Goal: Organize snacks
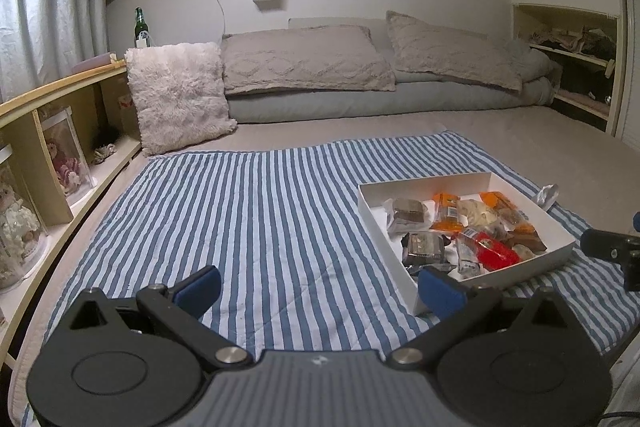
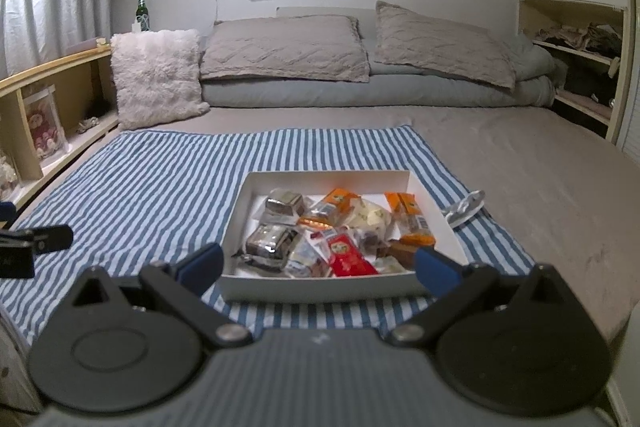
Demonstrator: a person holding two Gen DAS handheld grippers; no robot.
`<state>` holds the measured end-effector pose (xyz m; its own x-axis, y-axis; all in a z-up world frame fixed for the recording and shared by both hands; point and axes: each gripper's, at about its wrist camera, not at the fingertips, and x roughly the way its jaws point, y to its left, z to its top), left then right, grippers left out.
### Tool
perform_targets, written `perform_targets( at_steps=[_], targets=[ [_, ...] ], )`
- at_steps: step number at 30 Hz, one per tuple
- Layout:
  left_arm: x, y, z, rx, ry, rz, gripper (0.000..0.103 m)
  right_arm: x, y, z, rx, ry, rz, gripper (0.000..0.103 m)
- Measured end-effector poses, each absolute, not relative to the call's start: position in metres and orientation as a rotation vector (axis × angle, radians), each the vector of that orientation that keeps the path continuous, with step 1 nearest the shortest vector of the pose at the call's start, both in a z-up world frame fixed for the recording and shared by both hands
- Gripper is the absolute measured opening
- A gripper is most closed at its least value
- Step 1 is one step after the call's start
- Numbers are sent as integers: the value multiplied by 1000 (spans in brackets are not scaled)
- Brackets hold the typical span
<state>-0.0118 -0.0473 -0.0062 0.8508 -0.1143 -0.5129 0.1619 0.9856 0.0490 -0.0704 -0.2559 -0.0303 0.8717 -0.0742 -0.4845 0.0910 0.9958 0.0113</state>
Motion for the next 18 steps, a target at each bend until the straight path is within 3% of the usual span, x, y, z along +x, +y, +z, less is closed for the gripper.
perform_targets(
  at_steps=[18],
  targets=[
    [-12, -47, -8, 86, 537, -149, 103, -67, -256, -32, 20, 507, -69, 102]
  ],
)
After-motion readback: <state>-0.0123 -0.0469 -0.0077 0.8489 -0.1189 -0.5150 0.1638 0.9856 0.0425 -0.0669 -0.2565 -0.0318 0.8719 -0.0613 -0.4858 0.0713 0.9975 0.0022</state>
